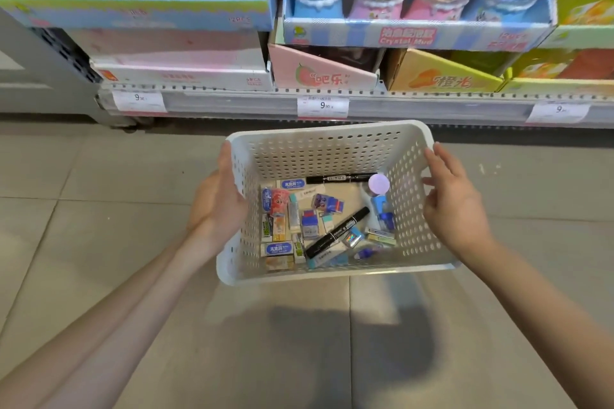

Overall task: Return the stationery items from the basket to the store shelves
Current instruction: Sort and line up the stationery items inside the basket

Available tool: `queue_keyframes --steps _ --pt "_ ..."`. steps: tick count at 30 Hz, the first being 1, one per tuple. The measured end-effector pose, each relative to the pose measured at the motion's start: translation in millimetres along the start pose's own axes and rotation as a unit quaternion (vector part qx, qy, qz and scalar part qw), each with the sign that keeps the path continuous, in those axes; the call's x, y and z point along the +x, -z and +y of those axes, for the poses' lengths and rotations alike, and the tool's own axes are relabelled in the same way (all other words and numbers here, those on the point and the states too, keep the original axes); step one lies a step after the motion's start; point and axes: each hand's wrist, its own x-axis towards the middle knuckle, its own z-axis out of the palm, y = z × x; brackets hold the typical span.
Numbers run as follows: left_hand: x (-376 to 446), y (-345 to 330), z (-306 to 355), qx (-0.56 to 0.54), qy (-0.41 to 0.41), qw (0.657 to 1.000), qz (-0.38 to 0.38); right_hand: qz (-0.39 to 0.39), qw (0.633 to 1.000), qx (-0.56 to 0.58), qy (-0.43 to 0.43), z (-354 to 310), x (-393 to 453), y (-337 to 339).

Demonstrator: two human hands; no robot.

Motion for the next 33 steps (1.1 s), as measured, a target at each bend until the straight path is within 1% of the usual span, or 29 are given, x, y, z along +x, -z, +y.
queue_keyframes --steps 6,14,22,24,26,27,28,29,30,31,33 --pt "-11.7 0.9 -5.7 0.014 -0.002 1.000 -0.012 0.021 0.998 0.055 0.021 0.6 -20.0 1.4" --pt "-17.8 -3.5 -7.5 0.002 -0.014 1.000 0.004 0.028 0.997 0.073 -0.005 2.9 -40.1 2.5" --pt "-26.3 -7.8 -6.1 0.017 -0.024 0.999 0.031 0.027 0.999 -0.013 -0.010 1.7 -44.7 -0.8" --pt "-25.0 -9.8 -7.4 0.021 -0.030 0.999 0.032 0.080 0.994 -0.072 0.035 0.1 -44.6 0.4" --pt "-24.5 -10.4 -8.5 0.025 -0.030 0.999 0.032 0.120 0.981 -0.112 0.105 -6.5 -41.0 2.8" --pt "-24.7 -10.5 -8.3 0.027 -0.029 0.999 0.032 0.113 0.979 -0.104 0.138 -12.5 -36.1 2.4" --pt "-24.8 -10.4 -7.9 0.030 -0.029 0.999 0.032 0.087 0.980 -0.086 0.158 -19.4 -29.2 0.1" --pt "-25.2 -10.0 -6.9 0.035 -0.030 0.998 0.032 0.043 0.983 -0.077 0.160 -26.3 -21.2 -3.0" --pt "-25.5 -9.8 -6.4 0.039 -0.029 0.998 0.033 -0.019 0.985 -0.093 0.142 -32.1 -12.3 -9.0" --pt "-26.1 -9.3 -5.8 0.043 -0.028 0.998 0.035 -0.087 0.980 -0.139 0.114 -36.1 -2.7 -17.1" --pt "-27.3 -9.2 -5.4 0.049 -0.028 0.998 0.037 -0.192 0.946 -0.250 0.073 -39.2 14.9 -34.7"
